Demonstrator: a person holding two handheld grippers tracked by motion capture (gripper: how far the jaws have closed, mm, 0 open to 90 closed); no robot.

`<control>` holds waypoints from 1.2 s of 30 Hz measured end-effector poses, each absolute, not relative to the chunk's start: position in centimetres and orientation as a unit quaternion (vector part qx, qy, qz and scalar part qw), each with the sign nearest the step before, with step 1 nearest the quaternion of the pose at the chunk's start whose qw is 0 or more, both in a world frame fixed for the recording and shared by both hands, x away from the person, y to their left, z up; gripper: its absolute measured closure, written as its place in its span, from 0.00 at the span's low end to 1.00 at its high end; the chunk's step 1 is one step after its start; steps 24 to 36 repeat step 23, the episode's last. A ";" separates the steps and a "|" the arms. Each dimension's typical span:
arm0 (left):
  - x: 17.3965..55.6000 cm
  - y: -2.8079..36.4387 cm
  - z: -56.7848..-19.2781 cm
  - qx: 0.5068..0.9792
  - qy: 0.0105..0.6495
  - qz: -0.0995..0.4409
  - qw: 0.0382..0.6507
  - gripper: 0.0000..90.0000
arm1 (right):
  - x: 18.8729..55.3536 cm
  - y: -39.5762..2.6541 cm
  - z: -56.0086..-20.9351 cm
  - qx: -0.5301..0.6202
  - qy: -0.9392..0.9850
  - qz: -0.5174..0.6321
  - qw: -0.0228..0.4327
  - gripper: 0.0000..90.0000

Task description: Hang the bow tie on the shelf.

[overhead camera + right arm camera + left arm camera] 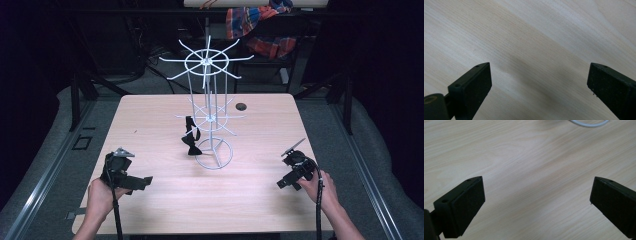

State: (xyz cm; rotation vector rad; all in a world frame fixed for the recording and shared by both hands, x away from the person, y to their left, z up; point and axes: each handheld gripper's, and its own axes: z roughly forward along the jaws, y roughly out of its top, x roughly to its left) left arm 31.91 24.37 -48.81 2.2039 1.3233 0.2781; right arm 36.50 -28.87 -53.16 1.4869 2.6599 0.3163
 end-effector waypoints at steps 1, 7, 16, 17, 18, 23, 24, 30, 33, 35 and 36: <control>32.0 24.5 -49.0 0.818 0.495 0.102 0.275 0.00 | 36.5 -28.9 -53.2 0.485 0.868 0.104 0.038 0.06; 32.2 25.0 -49.6 0.815 0.505 0.096 0.269 0.00 | 36.5 -28.9 -53.0 0.483 0.869 0.105 0.035 0.05; 32.5 25.5 -50.0 0.811 0.512 0.089 0.268 0.00 | 36.5 -28.9 -53.1 0.483 0.869 0.107 0.034 0.05; 32.5 25.5 -50.0 0.810 0.513 0.089 0.269 0.00 | 36.5 -28.9 -53.1 0.482 0.869 0.106 0.033 0.05; 32.5 25.5 -50.0 0.810 0.514 0.088 0.268 0.00 | 36.5 -28.9 -53.0 0.481 0.869 0.107 0.033 0.05; 32.6 25.6 -50.1 0.810 0.516 0.086 0.265 0.00 | 36.5 -29.0 -53.0 0.483 0.868 0.114 0.034 0.05; 32.6 25.6 -50.1 0.810 0.516 0.086 0.265 0.00 | 36.5 -29.0 -53.0 0.483 0.868 0.114 0.034 0.05; 32.6 25.6 -50.1 0.810 0.516 0.086 0.265 0.00 | 36.5 -29.0 -53.0 0.483 0.868 0.114 0.034 0.05; 32.6 25.6 -50.1 0.810 0.516 0.086 0.265 0.00 | 36.5 -29.0 -53.0 0.483 0.868 0.114 0.034 0.05; 32.6 25.6 -50.1 0.810 0.516 0.086 0.265 0.00 | 36.5 -29.0 -53.0 0.483 0.868 0.114 0.034 0.05; 32.6 25.6 -50.1 0.810 0.516 0.086 0.265 0.00 | 36.5 -29.0 -53.0 0.483 0.868 0.114 0.034 0.05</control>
